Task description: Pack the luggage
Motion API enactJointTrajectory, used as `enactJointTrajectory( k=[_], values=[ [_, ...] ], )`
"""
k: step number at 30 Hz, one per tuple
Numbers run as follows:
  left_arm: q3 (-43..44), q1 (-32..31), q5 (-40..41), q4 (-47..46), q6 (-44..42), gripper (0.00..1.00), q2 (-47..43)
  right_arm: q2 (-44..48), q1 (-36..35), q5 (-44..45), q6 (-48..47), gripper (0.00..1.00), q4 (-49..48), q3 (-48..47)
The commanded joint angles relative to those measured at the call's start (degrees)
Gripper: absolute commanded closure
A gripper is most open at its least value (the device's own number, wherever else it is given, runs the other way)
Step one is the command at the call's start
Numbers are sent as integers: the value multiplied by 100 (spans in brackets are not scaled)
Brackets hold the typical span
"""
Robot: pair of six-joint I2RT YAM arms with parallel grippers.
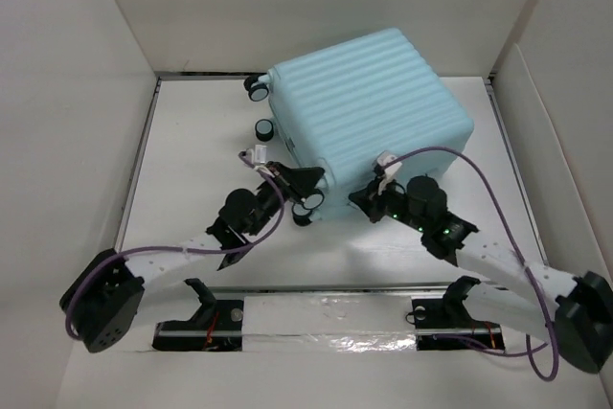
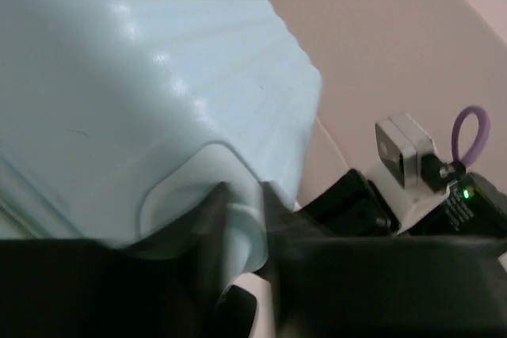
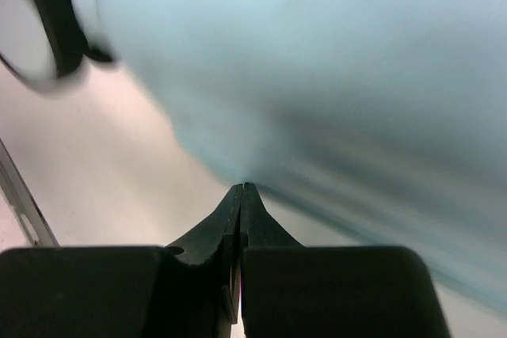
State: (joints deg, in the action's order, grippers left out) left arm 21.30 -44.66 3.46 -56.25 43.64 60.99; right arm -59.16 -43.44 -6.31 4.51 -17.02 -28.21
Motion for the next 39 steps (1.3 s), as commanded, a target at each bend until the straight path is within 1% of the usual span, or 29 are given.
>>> enactJointTrajectory(
  k=[1, 2, 3, 4, 5, 6, 7, 8, 9, 11, 12, 14, 15, 16, 17, 18, 19, 20, 21, 23, 26, 27, 29, 31, 32, 33, 35, 36, 39],
  values=[
    [742, -805, -1182, -747, 383, 100, 764, 763, 1070, -905, -380, 100, -84, -194],
    [1118, -1146, -1103, -738, 304, 100, 887, 852, 1240, -1073, -390, 100, 39, -220],
    [1279, -1237, -1041, -730, 251, 100, 1140, 940, 1372, -1353, -381, 100, 310, -229],
    [1559, -1299, -1049, -747, 233, 100, 1247, 1106, 1434, -1478, -364, 100, 322, -99],
    [1657, -1299, -1067, -817, 285, 100, 1344, 1221, 1435, -1522, -268, 100, 322, 42],
    [1736, -1299, -1172, -974, 329, 100, 1537, 1335, 1435, -1523, -119, 100, 130, 217],
    [1816, -1299, -1199, -1019, 399, 100, 1617, 1467, 1330, -1488, 265, 100, -20, 428],
    [1947, -1299, -1216, -1037, 426, 100, 1679, 1581, 1234, -1427, 496, 100, -204, 891],
    [1983, -1299, -1190, -1037, 426, 100, 1749, 1809, 989, -1174, 672, 100, -510, 1087],
    [1940, -1299, -1094, -941, 304, 100, 1654, 2030, 768, -664, 867, 100, -304, 1247],
    [1878, -1212, -824, -671, 234, 100, 1392, 2266, 628, -174, 850, 100, 194, 1204],
    [1634, -1089, -532, -406, -55, 100, 1022, 2487, 574, 67, 797, 100, 540, 1151],
    [1562, -1036, -218, -30, -179, 97, 602, 2618, 574, 112, 797, 99, 585, 1203],
    [1501, -1035, -6, 226, -319, 94, 389, 2628, 574, 95, 901, 94, 481, 1273],
    [1378, -975, 205, 498, -460, 91, 187, 2611, 574, 86, 963, 80, 341, 1343],
    [1325, -974, 590, 1014, -722, 82, -15, 2550, 513, 86, 1007, 70, 17, 1431],
    [1272, -974, 768, 1289, -803, 78, -365, 2323, 442, 94, 1077, 62, -177, 1554],
    [1150, -870, 909, 1562, -848, 73, -517, 2164, 442, 138, 1078, 51, -345, 1564],
    [1079, -799, 1024, 1982, -866, 66, -779, 1989, 355, 182, 1043, 48, -599, 1538],
    [851, -536, 964, 2301, -857, 61, -983, 1428, 284, 392, 868, 43, -715, 1328],
    [605, -298, 569, 2610, -874, 58, -1212, 777, 284, 525, 736, 42, -899, 1029],
    [543, -245, 298, 2593, -927, 55, -1239, 661, 231, 551, 718, 42, -987, 984],
    [463, -174, 41, 2584, -980, 52, -1221, 476, 231, 586, 744, 42, -1224, 992],
    [472, -174, -258, 2531, -1076, 49, -1082, 239, 231, 595, 735, 44, -1655, 1071],
    [515, -174, -311, 2522, -1120, 48, -1020, 160, 231, 604, 744, 46, -1804, 1080],
    [524, -174, -572, 2470, -1147, 46, -941, 20, 231, 604, 744, 47, -2031, 1098],
    [612, -174, -689, 2461, -1182, 44, -730, -96, 231, 622, 814, 49, -2322, 1159],
    [630, -174, -768, 2417, -1182, 41, -668, -166, 231, 796, 849, 51, -2663, 1203],
    [656, -122, -1039, 2224, -1182, 35, -475, -403, 231, 920, 876, 56, -2912, 1177]
  ],
)
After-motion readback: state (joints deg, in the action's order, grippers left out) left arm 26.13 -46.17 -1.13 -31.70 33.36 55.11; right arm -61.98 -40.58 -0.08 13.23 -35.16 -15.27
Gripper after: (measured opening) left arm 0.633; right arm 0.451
